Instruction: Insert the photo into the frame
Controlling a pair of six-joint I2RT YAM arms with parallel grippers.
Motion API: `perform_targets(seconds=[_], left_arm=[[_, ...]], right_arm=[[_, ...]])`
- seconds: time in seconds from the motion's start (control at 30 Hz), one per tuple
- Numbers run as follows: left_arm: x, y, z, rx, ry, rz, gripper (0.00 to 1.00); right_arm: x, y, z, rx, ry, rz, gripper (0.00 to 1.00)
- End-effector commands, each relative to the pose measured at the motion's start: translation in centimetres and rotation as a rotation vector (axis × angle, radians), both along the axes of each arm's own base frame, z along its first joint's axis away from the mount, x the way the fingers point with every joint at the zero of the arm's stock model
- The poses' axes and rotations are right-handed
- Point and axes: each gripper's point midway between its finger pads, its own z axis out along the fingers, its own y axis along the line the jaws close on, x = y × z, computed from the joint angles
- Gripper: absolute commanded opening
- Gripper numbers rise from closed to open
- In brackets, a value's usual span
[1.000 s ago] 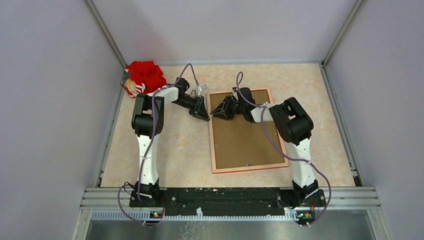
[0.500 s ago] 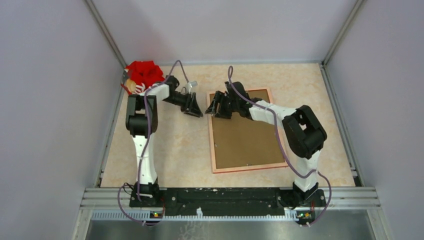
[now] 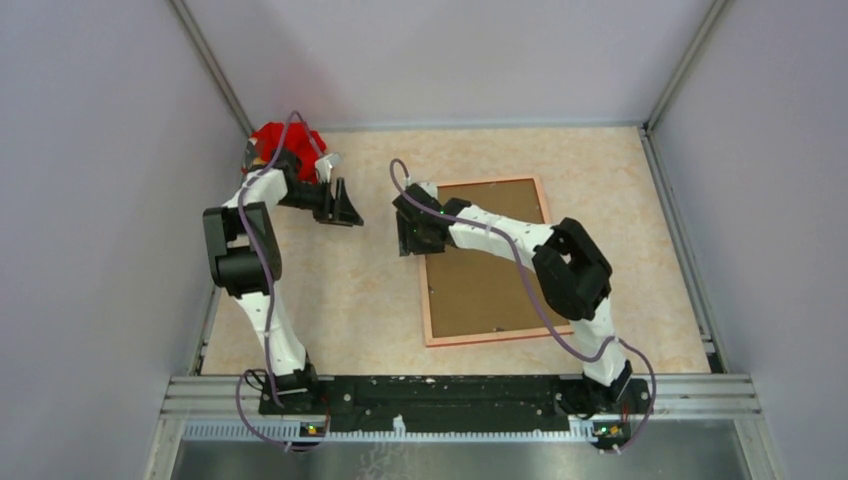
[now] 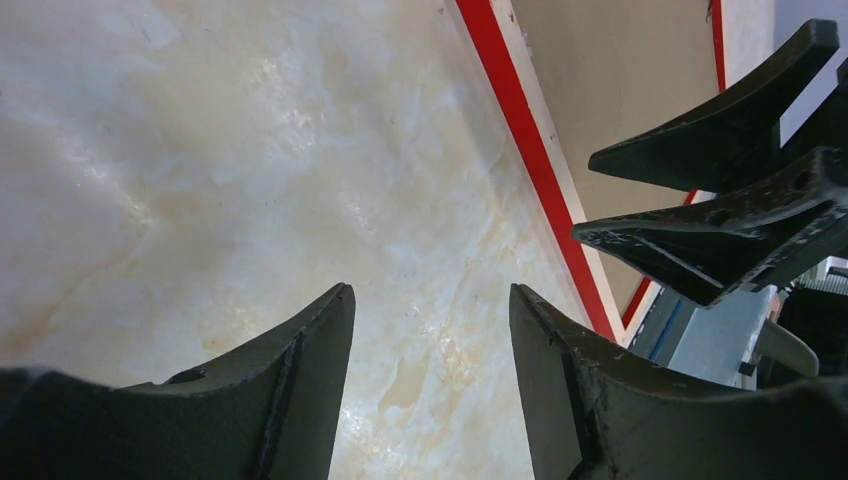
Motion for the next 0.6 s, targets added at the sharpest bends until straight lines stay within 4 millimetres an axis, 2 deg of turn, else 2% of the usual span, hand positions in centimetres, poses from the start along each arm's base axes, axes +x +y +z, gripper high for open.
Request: perform_targets(seconds=[0.0, 0.1, 0.23, 0.47, 0.5, 0.57], left_arm=[[-0.9, 0.7, 1.4, 0.029, -0.054, -0.013, 0.64], [-1.4, 0.8, 1.6, 0.025, -0.062, -0.014, 0.64], [-1.8, 1.0, 1.7, 0.027, -0.061, -0.018, 0.63], [-2.3, 1.1, 2.7, 0.027, -0.078, -0.019, 0.63], [-2.4, 1.1, 2.9, 0.029, -0.082, -0.020, 0.63], [-2.6, 1.2, 3.4, 0.044, -0.093, -0.017, 0.63]], right_arm=[[0.4, -0.8, 0.0, -0.154, -0.058, -0.010, 0.53], [0.7, -1.3, -0.1, -0.256, -0.080, -0.033, 0.50], [0.5, -0.8, -1.0, -0.269, -0.076, -0.018, 0.47], [-0.1, -0.5, -3.5, -0.311, -0.039, -0.017, 0.33], [-0.1, -0.6, -3.8, -0.318, -0.032, -0.016, 0.30], [0.0, -0.4, -4.0, -0.319, -0.027, -0.018, 0.14]])
